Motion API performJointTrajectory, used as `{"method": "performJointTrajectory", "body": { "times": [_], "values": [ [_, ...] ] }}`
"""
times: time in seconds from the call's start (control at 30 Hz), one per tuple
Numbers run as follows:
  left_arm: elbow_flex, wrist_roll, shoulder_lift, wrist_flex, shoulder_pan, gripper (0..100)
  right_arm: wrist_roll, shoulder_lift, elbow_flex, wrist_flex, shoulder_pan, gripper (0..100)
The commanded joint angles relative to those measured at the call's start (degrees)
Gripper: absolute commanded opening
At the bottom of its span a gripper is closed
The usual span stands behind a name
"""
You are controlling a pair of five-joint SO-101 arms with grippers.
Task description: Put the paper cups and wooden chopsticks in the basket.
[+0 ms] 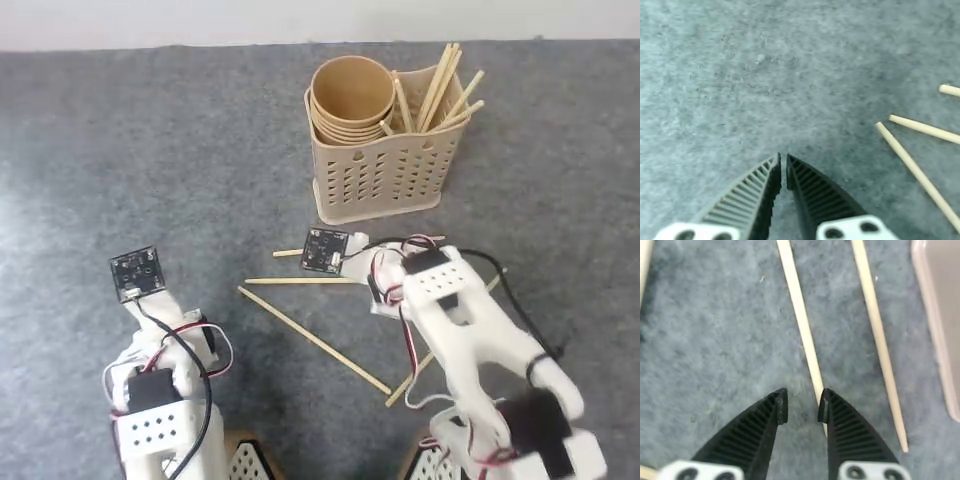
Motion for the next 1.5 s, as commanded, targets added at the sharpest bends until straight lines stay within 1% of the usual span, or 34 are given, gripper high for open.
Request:
{"method": "performJointTrajectory", "body": {
  "times": [0.0, 0.07, 0.37, 0.57, 0.67, 0.87, 1.17, 1.3, 1.47],
  "values": [
    [-2.1, 0.3, -0.7, -1.2, -0.3, 1, 3.5, 2.9, -4.8, -1.1, -0.2, 12.3],
    [-2.1, 0.3, -0.7, -1.2, -0.3, 1, 4.7, 5.1, -6.9, -0.7, -0.2, 12.3],
    [-2.1, 0.3, -0.7, -1.2, -0.3, 1, 4.8, 10.4, -14.7, -0.6, -0.2, 12.2],
    [-2.1, 0.2, -0.7, -1.2, -0.3, 1, 6.7, 19.3, -18.5, -0.5, -0.1, 12.2],
    [-2.1, 0.2, -0.7, -1.2, -0.3, 1, 6.9, 20.9, -22.0, 3.2, 0.4, 12.2],
    [-2.1, 0.2, -0.7, -1.2, -0.3, 1, 6.9, 20.3, -23.2, 6.6, 0.3, 12.2],
    [-2.1, 0.2, -0.7, -1.2, -0.3, 1, 6.4, 9.9, -22.8, 13.3, -1.0, 12.2],
    [-2.1, 0.2, -0.7, -1.2, -0.3, 1, 6.4, 10.0, -20.4, 12.6, -1.9, 12.2],
    [-2.1, 0.2, -0.7, -1.2, -0.3, 1, 6.4, 13.1, -18.4, 8.7, -1.8, 12.2]
  ]
}}
